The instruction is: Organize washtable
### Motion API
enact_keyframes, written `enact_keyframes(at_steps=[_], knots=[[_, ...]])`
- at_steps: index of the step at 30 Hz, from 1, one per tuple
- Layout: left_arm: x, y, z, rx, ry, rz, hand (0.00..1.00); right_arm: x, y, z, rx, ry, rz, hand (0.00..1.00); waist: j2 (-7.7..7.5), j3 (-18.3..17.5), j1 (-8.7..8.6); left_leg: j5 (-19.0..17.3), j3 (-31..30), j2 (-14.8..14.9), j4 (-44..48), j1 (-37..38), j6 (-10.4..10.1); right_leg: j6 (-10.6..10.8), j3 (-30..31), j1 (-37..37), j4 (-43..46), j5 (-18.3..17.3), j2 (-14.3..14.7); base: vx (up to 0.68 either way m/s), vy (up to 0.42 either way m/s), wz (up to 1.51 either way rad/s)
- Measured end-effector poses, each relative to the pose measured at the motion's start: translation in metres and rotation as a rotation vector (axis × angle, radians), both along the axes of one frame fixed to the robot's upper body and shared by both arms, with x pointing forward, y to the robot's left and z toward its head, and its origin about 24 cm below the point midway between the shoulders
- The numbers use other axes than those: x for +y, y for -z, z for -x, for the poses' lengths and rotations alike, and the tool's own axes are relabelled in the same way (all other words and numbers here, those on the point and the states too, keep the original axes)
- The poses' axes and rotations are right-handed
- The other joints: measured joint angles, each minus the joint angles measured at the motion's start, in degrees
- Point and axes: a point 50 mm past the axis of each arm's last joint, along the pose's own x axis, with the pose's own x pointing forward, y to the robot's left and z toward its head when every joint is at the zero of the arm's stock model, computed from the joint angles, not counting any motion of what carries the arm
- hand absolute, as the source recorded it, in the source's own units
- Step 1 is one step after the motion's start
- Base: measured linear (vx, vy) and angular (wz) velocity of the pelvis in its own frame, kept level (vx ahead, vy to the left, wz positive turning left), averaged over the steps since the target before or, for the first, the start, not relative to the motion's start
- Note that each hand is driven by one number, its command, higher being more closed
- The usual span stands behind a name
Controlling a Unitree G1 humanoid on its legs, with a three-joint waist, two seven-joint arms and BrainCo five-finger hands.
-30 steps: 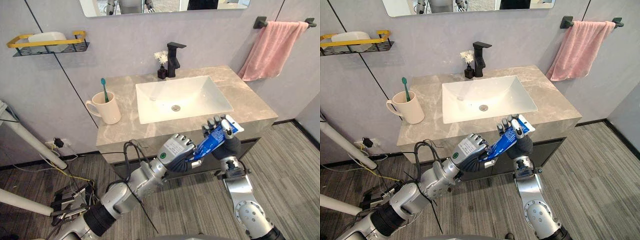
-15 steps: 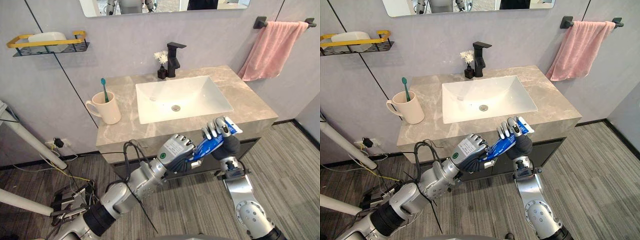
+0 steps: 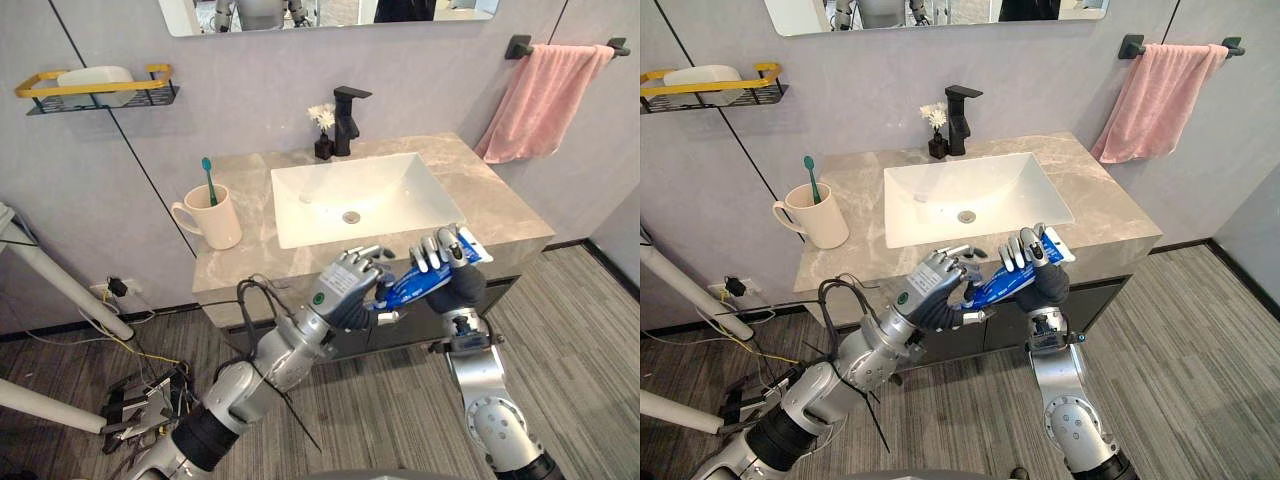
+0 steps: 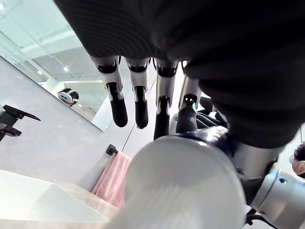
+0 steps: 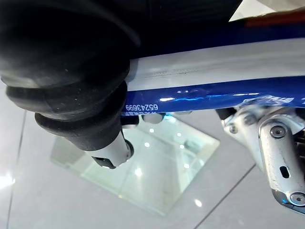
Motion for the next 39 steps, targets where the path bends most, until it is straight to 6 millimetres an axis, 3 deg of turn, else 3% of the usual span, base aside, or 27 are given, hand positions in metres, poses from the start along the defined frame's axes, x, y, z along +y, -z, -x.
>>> enact_keyframes(at_steps=[5,11,12,18,21,24,27,29,30,32,34,35,39], knots=[[0.05,-0.027,-0.009,-0.088,-0.26,0.181,0.0,-0.021,0.005,-0.005,0.027,0.115,0.033,1.0,0.09,0.0,0.36,0.0,-0.1,0.0,0.0,0.1,0.0,0.0,-0.1,0.1,0.0,-0.1,0.0,0.0,0.0,0.0],[0.108,-0.044,0.01,-0.208,-0.544,0.362,0.0,-0.032,0.001,-0.006,0.009,0.18,0.047,1.0,0.13,0.0,1.25,0.0,-1.9,0.0,-0.2,0.5,0.0,0.3,-2.0,1.8,0.0,-0.8,-0.1,0.0,-0.005,0.16],[0.124,-0.043,0.016,-0.224,-0.635,0.379,0.0,-0.034,0.0,-0.006,0.006,0.193,0.039,1.0,0.14,0.0,1.73,0.1,-2.8,0.0,-0.2,0.4,-0.1,0.3,-2.9,2.3,0.1,-1.1,-0.1,-0.01,-0.013,0.31],[0.173,-0.019,0.049,-0.182,-0.967,0.438,0.0,-0.044,-0.011,-0.014,-0.042,0.25,0.02,1.0,0.08,0.1,3.77,0.5,-6.6,0.0,0.1,-1.6,-0.2,0.2,-6.3,2.6,1.0,-2.3,-0.2,0.01,-0.014,0.32],[0.181,-0.003,0.064,-0.12,-1.059,0.459,0.0,-0.05,-0.019,-0.019,-0.079,0.281,0.017,1.0,0.06,0.1,4.87,0.5,-9.0,0.0,1.0,-2.6,-0.2,0.1,-8.5,3.5,1.1,-2.9,-0.1,0.01,-0.024,0.45],[0.187,0.02,0.076,-0.015,-1.133,0.523,0.0,-0.055,-0.028,-0.031,-0.107,0.313,0.014,1.0,0.05,1.8,6.24,0.0,-12.6,0.4,3.9,-3.8,-0.7,-0.5,-11.6,5.4,2.7,-4.5,0.5,-0.03,-0.048,0.64],[0.19,0.058,0.08,0.18,-1.18,0.577,0.0,-0.053,-0.043,-0.043,-0.146,0.325,0.004,1.0,0.67,4.7,7.93,-2.6,-15.6,1.8,11.2,-7.5,-1.2,-1.3,-14.0,6.1,5.2,-6.3,1.8,-0.11,-0.056,0.48],[0.185,0.1,0.087,0.395,-1.215,0.633,0.0,-0.053,-0.054,-0.048,-0.174,0.34,-0.003,1.0,0.91,5.5,8.9,-3.6,-15.2,2.3,14.6,-9.4,0.3,-1.6,-15.3,6.3,6.7,-7.5,2.1,-0.1,-0.029,0.34],[0.183,0.111,0.091,0.453,-1.225,0.641,0.0,-0.053,-0.057,-0.049,-0.182,0.346,-0.009,1.0,0.94,5.6,8.93,-4.0,-14.9,2.4,14.9,-9.6,0.9,-1.7,-15.5,6.3,7.1,-7.8,1.7,-0.08,0.022,0.18],[0.171,0.155,0.107,0.71,-1.225,0.646,0.0,-0.054,-0.073,-0.053,-0.22,0.372,-0.014,1.0,0.91,5.6,9.0,-4.1,-13.5,2.3,14.6,-10.0,1.1,-1.3,-15.2,5.9,7.4,-8.3,1.4,-0.08,0.033,-0.02],[0.16,0.177,0.113,0.84,-1.21,0.647,0.0,-0.056,-0.085,-0.054,-0.262,0.393,-0.005,1.0,0.79,5.6,8.93,-3.6,-13.0,1.8,13.7,-9.9,1.3,-0.9,-14.6,5.7,7.0,-7.9,1.1,-0.04,0.032,-0.08],[0.148,0.198,0.121,0.97,-1.191,0.678,0.0,-0.057,-0.099,-0.056,-0.305,0.405,0.004,1.0,0.54,5.4,9.01,-2.6,-12.3,1.1,12.2,-9.5,1.3,-0.6,-14.0,5.0,6.8,-7.2,0.2,0.0,0.065,-0.09],[0.133,0.234,0.14,1.206,-1.223,0.799,0.0,-0.053,-0.135,-0.061,-0.403,0.432,0.029,1.0,0.06,5.3,9.43,-0.6,-9.2,0.3,9.5,-8.5,1.1,0.1,-11.3,3.2,3.9,-4.1,-0.5,0.06,0.053,-0.34]])
